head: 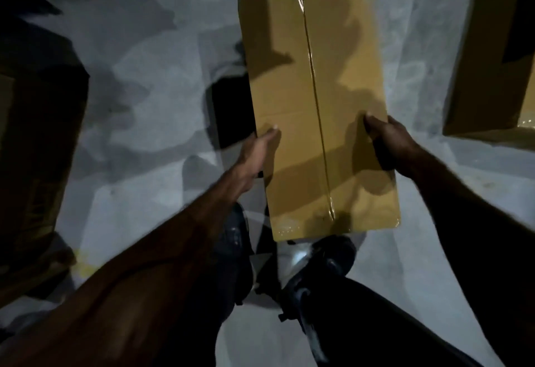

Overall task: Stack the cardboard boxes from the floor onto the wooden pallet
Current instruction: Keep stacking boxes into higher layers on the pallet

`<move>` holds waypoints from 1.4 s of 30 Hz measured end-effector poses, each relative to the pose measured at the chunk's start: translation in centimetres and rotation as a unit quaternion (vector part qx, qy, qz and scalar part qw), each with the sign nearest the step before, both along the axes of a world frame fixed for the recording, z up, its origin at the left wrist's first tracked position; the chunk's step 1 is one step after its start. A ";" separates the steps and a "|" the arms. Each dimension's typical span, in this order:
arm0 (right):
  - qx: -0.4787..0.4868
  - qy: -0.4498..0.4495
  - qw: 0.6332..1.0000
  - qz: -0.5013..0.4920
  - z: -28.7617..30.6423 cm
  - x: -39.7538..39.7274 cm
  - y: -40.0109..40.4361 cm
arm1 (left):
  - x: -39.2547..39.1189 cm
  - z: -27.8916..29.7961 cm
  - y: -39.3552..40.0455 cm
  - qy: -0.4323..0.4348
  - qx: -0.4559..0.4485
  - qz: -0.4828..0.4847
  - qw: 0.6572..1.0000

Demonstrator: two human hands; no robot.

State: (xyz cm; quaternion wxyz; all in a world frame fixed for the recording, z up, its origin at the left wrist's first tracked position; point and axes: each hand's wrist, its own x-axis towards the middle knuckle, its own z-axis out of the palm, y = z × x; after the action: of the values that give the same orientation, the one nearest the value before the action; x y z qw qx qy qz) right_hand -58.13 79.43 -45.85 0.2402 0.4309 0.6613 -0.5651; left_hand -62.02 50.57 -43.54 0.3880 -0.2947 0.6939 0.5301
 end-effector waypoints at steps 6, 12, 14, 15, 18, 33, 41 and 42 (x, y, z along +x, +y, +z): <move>-0.048 0.063 0.997 0.001 8.5 3.2 -1.0 | 1.0 9.2 -1.3 0.052 0.033 0.028 0.998; -0.097 0.154 0.981 -0.075 29.3 7.0 -0.5 | -1.1 30.8 -0.9 0.113 0.091 -0.085 0.986; -0.091 0.187 0.973 -0.096 36.2 8.1 -0.3 | -1.9 37.9 -0.2 0.142 0.093 -0.117 0.978; -0.093 0.198 0.969 -0.116 39.4 8.9 -0.3 | -2.1 41.5 0.3 0.154 0.091 -0.135 0.975; -0.093 0.237 0.949 -0.184 48.7 12.3 -1.2 | -1.9 51.8 2.1 0.193 0.130 -0.193 0.953; 0.065 0.356 0.650 -0.668 68.9 33.0 -16.8 | 7.6 78.9 5.5 0.313 0.313 -0.621 0.647; 0.053 0.405 0.462 -0.787 72.5 44.2 -31.7 | 19.6 86.9 4.7 0.299 0.356 -0.789 0.401; 0.053 0.426 0.425 -0.797 72.6 45.6 -33.6 | 21.8 87.7 4.7 0.299 0.372 -0.807 0.349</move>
State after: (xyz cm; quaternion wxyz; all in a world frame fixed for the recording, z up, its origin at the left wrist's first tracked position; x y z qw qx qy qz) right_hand -12.53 45.80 26.74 -0.6525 0.4823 0.0699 -0.5803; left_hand -40.27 55.31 44.12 0.4656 0.7597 0.3981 0.2183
